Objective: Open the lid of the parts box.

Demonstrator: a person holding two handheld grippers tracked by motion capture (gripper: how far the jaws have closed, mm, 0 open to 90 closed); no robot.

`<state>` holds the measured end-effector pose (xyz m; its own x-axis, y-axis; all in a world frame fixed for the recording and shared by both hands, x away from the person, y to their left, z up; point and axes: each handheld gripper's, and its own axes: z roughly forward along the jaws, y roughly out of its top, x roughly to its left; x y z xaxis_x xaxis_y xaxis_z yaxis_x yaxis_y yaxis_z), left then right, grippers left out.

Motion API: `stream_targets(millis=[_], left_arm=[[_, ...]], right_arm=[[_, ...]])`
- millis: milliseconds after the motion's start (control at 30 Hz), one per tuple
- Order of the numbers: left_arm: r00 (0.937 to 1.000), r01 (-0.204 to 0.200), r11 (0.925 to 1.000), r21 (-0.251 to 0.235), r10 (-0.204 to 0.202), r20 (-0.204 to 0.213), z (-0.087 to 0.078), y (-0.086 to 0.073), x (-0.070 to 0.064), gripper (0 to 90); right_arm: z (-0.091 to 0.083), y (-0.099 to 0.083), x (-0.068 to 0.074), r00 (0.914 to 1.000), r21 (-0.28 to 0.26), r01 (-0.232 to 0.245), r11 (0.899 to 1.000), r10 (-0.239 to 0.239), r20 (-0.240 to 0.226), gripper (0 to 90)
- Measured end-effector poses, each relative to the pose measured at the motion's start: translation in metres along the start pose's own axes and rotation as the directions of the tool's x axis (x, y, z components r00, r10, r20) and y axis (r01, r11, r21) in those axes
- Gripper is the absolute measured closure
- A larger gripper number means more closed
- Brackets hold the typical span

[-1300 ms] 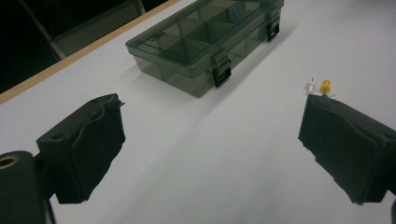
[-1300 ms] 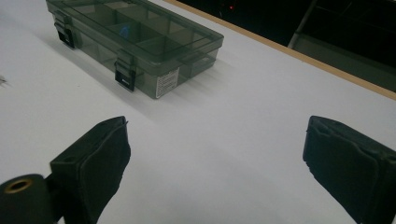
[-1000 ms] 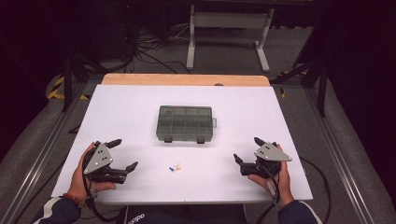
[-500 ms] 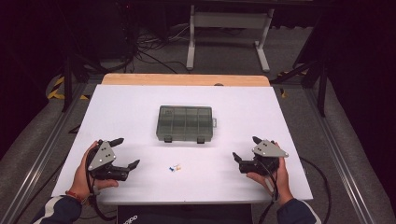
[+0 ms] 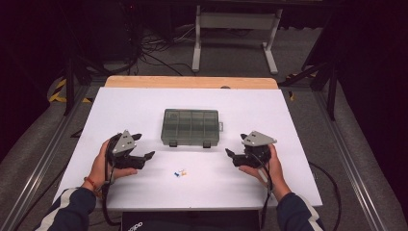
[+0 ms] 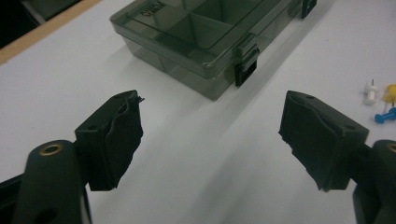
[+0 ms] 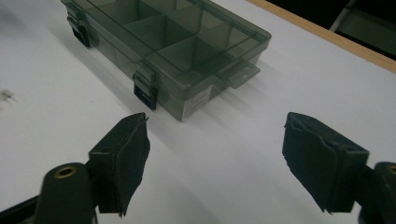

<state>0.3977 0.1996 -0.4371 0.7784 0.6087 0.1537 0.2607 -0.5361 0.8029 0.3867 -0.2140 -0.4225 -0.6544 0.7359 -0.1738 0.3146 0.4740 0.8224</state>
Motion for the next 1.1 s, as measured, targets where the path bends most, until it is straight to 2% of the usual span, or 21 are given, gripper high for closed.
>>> stream_targets(millis=[33,100,200,267,333,433,533,633,900,1033,1100], left_arm=[[1.0000,-0.003,0.9999,0.012,0.003,-0.008,0.005,0.002,0.001,26.1],[0.9998,0.001,0.9996,0.028,-0.001,0.019,0.015,0.006,0.003,27.9],[0.9995,-0.004,0.9985,0.054,0.002,0.032,0.025,0.010,0.004,34.1],[0.9994,-0.003,0.9968,0.079,0.001,0.033,0.033,0.012,0.004,38.5],[0.9994,0.006,0.9958,0.091,-0.009,0.034,0.039,0.013,0.006,39.0],[0.9985,0.016,0.9952,0.097,-0.021,0.051,0.044,0.015,0.007,44.7],[0.9980,0.019,0.9946,0.102,-0.025,0.059,0.049,0.016,0.008,48.4],[0.9974,0.032,0.9946,0.099,-0.038,0.061,0.052,0.016,0.009,49.3],[0.9958,0.067,0.9930,0.097,-0.073,0.056,0.059,0.017,0.011,49.9],[0.9953,0.071,0.9929,0.095,-0.077,0.059,0.060,0.017,0.012,49.6],[0.9965,0.065,0.9929,0.100,-0.070,0.045,0.060,0.017,0.011,50.3]], right_arm=[[0.006,0.003,0.001,0.9999,0.002,0.007,1.000,-0.007,-0.010,27.9],[0.018,0.008,0.002,0.9988,0.029,0.021,0.999,-0.019,-0.044,30.1],[0.033,0.013,0.004,0.9963,0.056,0.024,0.998,-0.019,-0.084,36.6],[0.042,0.016,0.007,0.9950,0.077,0.039,0.996,-0.032,-0.095,44.0],[0.044,0.017,0.008,0.9950,0.082,0.039,0.996,-0.031,-0.095,45.3],[0.050,0.016,0.010,0.9938,0.105,0.038,0.994,-0.026,-0.108,51.2],[0.053,0.015,0.009,0.9945,0.116,0.034,0.993,-0.023,-0.103,54.7],[0.053,0.014,0.006,0.9946,0.106,0.010,0.994,0.001,-0.104,59.8],[0.056,0.013,0.008,0.9967,0.117,0.001,0.993,0.009,-0.081,60.8],[0.057,0.013,0.008,0.9969,0.121,-0.001,0.993,0.011,-0.078,62.8],[0.057,0.013,0.008,0.9970,0.120,-0.001,0.993,0.010,-0.077,62.5]])
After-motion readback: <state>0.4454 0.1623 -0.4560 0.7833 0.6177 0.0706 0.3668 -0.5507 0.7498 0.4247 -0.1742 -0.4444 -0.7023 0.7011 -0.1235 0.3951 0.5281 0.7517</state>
